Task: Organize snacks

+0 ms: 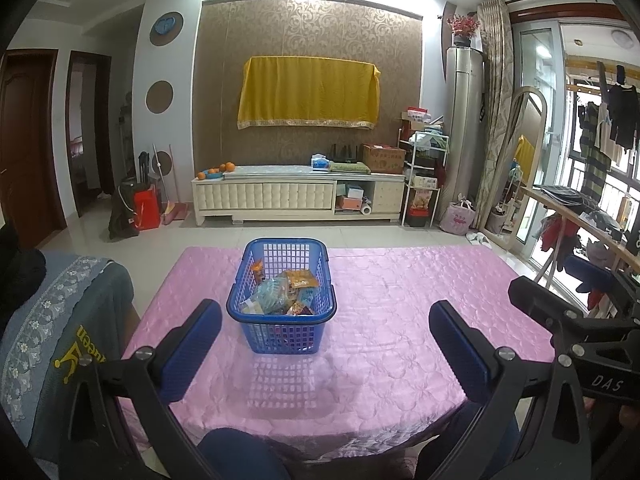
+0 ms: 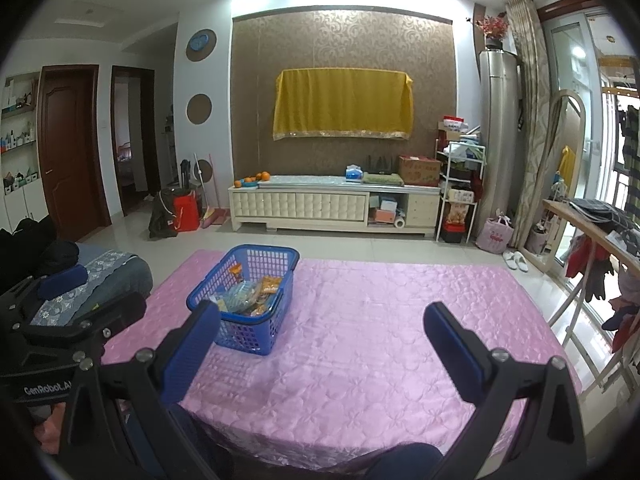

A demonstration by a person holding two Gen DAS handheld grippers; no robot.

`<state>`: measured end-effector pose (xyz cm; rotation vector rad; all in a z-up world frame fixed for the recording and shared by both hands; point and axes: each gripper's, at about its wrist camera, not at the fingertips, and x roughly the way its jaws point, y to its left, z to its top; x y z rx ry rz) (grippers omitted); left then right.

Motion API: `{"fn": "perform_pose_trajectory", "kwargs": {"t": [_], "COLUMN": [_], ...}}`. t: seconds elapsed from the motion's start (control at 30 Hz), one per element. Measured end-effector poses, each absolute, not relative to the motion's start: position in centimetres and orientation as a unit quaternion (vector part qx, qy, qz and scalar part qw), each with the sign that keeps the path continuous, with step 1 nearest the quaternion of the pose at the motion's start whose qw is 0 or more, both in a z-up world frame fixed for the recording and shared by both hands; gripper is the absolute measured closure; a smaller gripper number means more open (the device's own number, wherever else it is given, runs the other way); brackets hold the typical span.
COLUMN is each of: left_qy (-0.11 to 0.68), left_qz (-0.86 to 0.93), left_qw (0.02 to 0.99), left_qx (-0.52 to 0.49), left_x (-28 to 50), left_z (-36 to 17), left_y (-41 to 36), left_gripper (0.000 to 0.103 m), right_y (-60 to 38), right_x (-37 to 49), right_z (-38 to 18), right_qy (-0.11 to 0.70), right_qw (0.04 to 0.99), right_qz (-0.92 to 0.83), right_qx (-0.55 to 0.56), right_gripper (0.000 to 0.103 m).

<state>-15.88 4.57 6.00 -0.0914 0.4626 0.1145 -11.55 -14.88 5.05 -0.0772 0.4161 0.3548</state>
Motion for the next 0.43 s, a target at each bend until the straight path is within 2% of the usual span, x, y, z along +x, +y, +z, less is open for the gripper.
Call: {"fn": "perform_pose_trajectory", "kwargs": {"t": [0.43], "left_qy": [0.233], "left_qz": [0.052], "left_qw": [0.97], "left_qx": [-0.048], "left_x": [-15.97], "left_z": [5.92], "left_y": [4.55], "left_gripper": [0.0], "right_y": [-14.97], "right_x": [-11.73], "right_z": [5.05], "right_qy": [0.205], "right_qw": [0.962], "right_qz": [0.174], "right_qx": [-0.041], "right_gripper": [0.0]}}
